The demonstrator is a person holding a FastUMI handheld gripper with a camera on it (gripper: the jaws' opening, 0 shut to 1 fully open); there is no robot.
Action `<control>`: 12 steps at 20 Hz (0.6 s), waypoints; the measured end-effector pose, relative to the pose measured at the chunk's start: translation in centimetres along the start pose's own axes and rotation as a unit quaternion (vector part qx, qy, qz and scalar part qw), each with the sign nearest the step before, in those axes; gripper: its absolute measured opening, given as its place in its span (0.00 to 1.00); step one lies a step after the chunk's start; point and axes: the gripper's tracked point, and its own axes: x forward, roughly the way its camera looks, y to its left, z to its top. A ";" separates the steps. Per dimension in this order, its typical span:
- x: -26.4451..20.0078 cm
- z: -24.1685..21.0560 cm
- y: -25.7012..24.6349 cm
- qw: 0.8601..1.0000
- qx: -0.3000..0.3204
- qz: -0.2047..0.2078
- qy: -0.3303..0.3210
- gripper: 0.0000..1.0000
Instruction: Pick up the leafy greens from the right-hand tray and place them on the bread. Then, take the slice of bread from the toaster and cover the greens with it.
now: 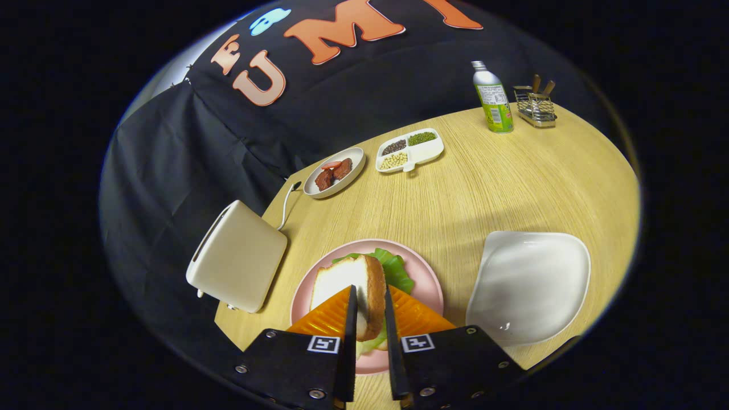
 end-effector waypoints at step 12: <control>-6.4 9.5 0.2 0.958 -0.159 -0.077 -0.225 0.68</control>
